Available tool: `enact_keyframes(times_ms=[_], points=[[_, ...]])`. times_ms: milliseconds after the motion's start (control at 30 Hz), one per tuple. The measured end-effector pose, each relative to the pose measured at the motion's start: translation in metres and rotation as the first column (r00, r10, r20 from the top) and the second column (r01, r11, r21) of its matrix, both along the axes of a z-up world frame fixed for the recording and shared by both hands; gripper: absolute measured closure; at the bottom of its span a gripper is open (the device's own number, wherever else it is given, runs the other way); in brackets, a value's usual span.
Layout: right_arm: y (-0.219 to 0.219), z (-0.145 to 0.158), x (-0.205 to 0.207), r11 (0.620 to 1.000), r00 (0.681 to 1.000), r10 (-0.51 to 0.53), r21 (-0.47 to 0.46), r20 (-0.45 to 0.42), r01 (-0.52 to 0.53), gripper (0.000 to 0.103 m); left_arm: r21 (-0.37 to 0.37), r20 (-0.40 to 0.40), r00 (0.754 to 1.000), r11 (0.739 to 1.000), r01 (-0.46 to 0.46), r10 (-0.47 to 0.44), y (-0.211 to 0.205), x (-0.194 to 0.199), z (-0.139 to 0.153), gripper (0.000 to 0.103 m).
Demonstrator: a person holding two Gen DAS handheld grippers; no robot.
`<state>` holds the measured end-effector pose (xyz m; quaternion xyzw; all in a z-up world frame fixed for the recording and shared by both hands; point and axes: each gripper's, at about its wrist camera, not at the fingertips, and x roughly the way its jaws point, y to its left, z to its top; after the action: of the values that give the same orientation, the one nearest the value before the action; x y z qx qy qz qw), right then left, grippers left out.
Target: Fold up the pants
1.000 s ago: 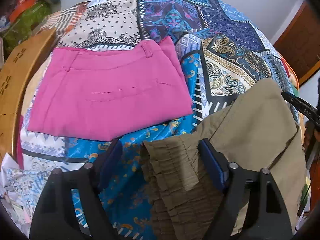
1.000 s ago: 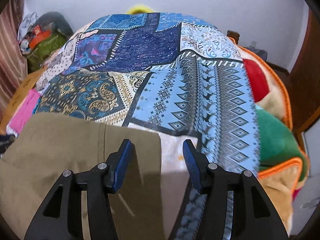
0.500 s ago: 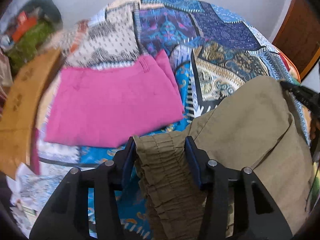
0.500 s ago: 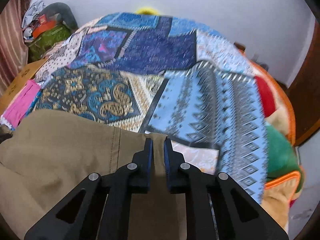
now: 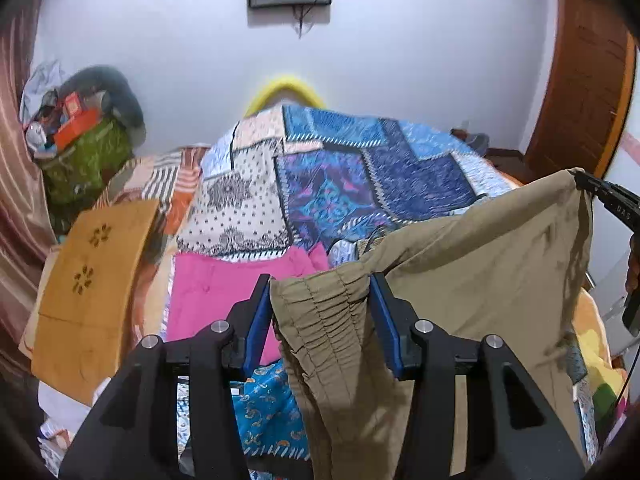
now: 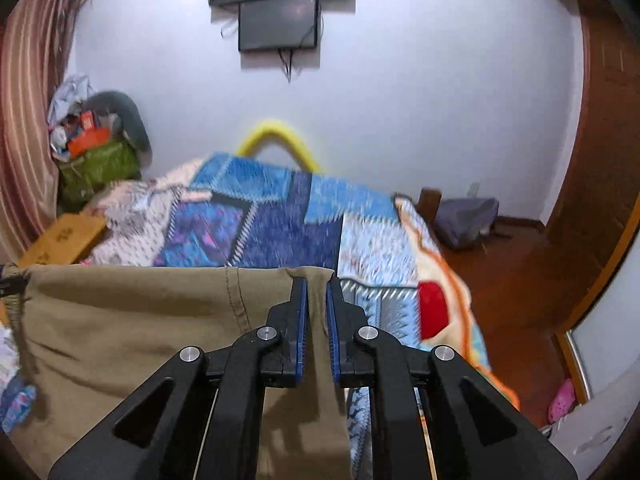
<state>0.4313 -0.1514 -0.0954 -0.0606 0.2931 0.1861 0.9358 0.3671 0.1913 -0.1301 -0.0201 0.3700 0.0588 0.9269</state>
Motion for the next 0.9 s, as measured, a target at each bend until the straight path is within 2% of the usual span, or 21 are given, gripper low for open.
enact_keyframes(times_ms=[200, 400, 567, 700, 900], points=[[-0.020, 0.026, -0.051, 0.998, 0.998, 0.048, 0.044, 0.027, -0.049, 0.096, 0.007, -0.001, 1.000, 1.000, 0.029, -0.029, -0.012, -0.039, 0.010, 0.055], [-0.035, 0.027, -0.103, 0.993, 0.996, 0.084, 0.085, 0.021, -0.085, 0.097, -0.004, 0.001, 0.998, 0.998, 0.067, -0.067, -0.021, -0.090, 0.015, 0.055], [-0.052, 0.026, -0.147, 0.989, 0.994, 0.110, 0.101, -0.012, -0.108, 0.097, 0.003, -0.021, 0.995, 0.996, 0.095, -0.094, -0.031, -0.130, 0.007, 0.055], [-0.059, 0.013, -0.177, 0.988, 0.990, 0.130, 0.097, -0.056, -0.124, 0.097, 0.012, -0.066, 0.991, 0.993, 0.118, -0.117, -0.037, -0.157, -0.008, 0.054], [-0.069, -0.028, -0.218, 0.987, 0.980, 0.125, 0.122, -0.152, -0.107, 0.097, -0.009, -0.152, 0.979, 0.990, 0.137, -0.137, -0.038, -0.192, -0.049, 0.054]])
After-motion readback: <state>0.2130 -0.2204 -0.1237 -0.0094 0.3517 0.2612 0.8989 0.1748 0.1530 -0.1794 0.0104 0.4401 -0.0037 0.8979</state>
